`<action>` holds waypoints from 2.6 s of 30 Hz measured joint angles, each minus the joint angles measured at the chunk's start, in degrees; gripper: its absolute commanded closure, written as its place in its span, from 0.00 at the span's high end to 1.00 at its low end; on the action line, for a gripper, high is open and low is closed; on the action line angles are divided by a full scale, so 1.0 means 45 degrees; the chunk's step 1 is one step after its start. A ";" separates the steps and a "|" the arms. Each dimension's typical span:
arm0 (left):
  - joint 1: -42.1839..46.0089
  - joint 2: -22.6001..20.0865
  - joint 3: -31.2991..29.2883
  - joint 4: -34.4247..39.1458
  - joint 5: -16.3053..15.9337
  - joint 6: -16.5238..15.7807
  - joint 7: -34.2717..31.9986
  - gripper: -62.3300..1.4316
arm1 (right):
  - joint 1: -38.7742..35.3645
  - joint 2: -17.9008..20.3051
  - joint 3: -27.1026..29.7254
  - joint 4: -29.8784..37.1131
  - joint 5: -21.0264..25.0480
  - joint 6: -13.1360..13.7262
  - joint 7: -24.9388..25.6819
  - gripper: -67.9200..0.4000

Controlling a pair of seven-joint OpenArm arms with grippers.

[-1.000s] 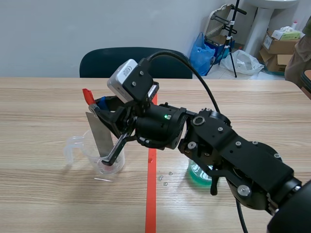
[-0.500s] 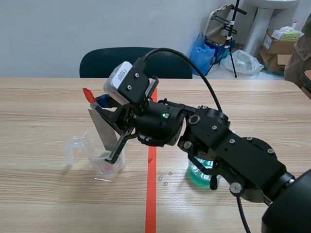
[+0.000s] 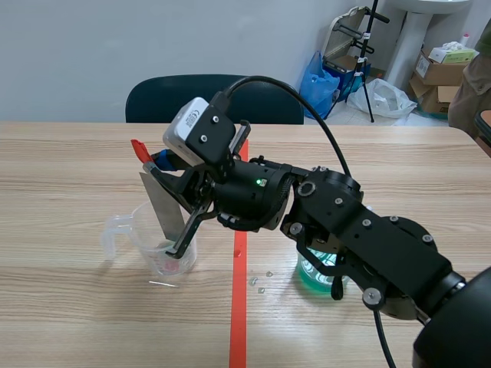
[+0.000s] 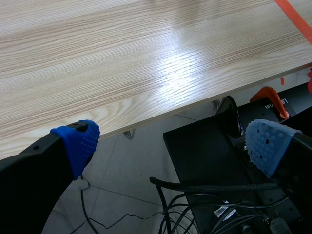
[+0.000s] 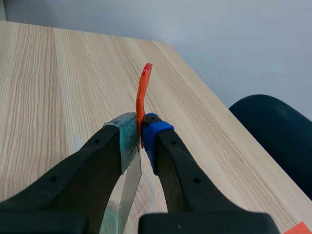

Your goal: Do the redox reaction experiment

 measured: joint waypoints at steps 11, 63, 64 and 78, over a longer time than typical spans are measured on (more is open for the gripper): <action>0.0000 0.0000 0.0000 0.0000 0.0000 0.0000 0.0000 1.00 | 0.0034 0.0000 0.0000 0.0000 -0.0398 0.0000 -0.0525 0.35; 0.0000 0.0000 0.0000 0.0000 0.0000 0.0000 0.0000 1.00 | 0.0034 0.0000 0.0000 0.0000 -0.2710 0.0049 -0.0379 1.00; 0.0000 0.0000 0.0000 0.0000 0.0000 0.0000 0.0000 1.00 | 0.0034 0.0000 0.0000 0.0000 -0.2710 0.0049 -0.0379 1.00; 0.0000 0.0000 0.0000 0.0000 0.0000 0.0000 0.0000 1.00 | 0.0034 0.0000 0.0000 0.0000 -0.2710 0.0058 -0.0277 1.00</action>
